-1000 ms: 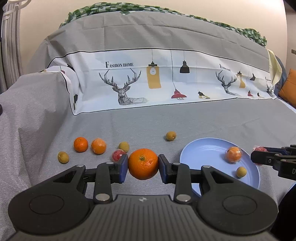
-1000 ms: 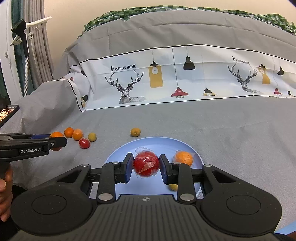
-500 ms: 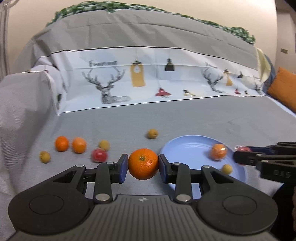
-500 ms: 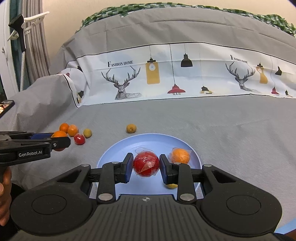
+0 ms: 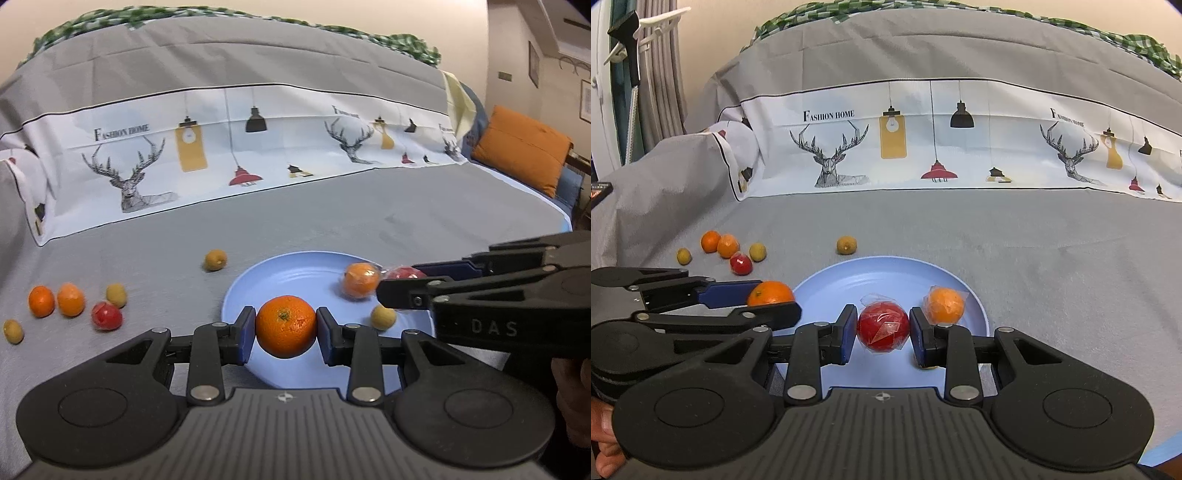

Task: Organize fruits
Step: 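Carry the orange and tomato to the plate and release both, then grasp a wrapped red tomato with the left tool while the right tool grasps a yellow lime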

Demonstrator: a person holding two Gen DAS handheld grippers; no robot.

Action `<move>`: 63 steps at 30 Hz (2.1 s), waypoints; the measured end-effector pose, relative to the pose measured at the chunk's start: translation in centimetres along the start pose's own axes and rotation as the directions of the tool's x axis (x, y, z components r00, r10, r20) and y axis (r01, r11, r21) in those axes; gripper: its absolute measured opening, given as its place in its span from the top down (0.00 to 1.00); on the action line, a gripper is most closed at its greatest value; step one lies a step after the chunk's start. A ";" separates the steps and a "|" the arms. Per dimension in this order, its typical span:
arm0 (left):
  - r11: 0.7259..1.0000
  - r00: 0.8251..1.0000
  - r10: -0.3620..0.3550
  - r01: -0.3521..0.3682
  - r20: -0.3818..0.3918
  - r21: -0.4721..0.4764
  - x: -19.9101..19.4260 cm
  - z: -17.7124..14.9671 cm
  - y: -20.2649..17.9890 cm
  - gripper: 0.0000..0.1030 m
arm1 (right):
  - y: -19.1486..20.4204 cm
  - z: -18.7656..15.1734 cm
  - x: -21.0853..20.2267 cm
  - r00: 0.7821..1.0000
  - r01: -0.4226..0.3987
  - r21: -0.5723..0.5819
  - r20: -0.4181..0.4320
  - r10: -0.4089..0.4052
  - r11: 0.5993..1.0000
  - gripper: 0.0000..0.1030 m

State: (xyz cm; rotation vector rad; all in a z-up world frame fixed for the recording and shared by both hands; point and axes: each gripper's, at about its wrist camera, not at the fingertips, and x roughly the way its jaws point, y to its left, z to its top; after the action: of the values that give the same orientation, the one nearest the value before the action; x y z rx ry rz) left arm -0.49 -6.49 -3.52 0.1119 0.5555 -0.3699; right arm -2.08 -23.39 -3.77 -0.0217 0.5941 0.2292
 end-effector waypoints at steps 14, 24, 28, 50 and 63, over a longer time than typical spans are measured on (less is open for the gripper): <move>1.000 1.000 -0.001 0.001 -0.004 -0.027 0.0 0.2 0.6 0.59 | 0.2 -0.1 0.5 0.999 0.021 -0.008 -0.026 -0.021 1.000 0.56; 0.999 1.000 0.020 -0.020 -0.005 -0.047 -0.1 0.3 1.1 0.59 | -0.2 -0.1 0.3 0.999 0.032 0.011 -0.016 -0.032 0.999 0.45; 0.998 1.000 0.026 -0.026 -0.003 -0.054 -0.1 0.3 1.2 0.59 | -0.2 -0.1 0.2 0.999 0.035 0.012 -0.015 -0.035 0.999 0.44; 0.983 0.997 0.082 -0.081 0.002 -0.167 -0.3 1.1 3.9 0.79 | -0.3 0.8 -1.0 0.997 0.048 0.034 0.056 -0.050 0.998 0.76; 0.891 0.985 0.165 -0.172 -0.053 -0.420 0.3 1.4 10.0 0.79 | 0.9 2.3 -1.6 0.997 0.012 0.043 0.076 -0.015 0.999 0.77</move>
State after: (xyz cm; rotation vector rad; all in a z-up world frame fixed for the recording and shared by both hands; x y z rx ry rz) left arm 4.16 2.45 -2.43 -0.2570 0.6255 -0.0720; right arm -2.29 -22.62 -0.93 0.0240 0.5229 0.2031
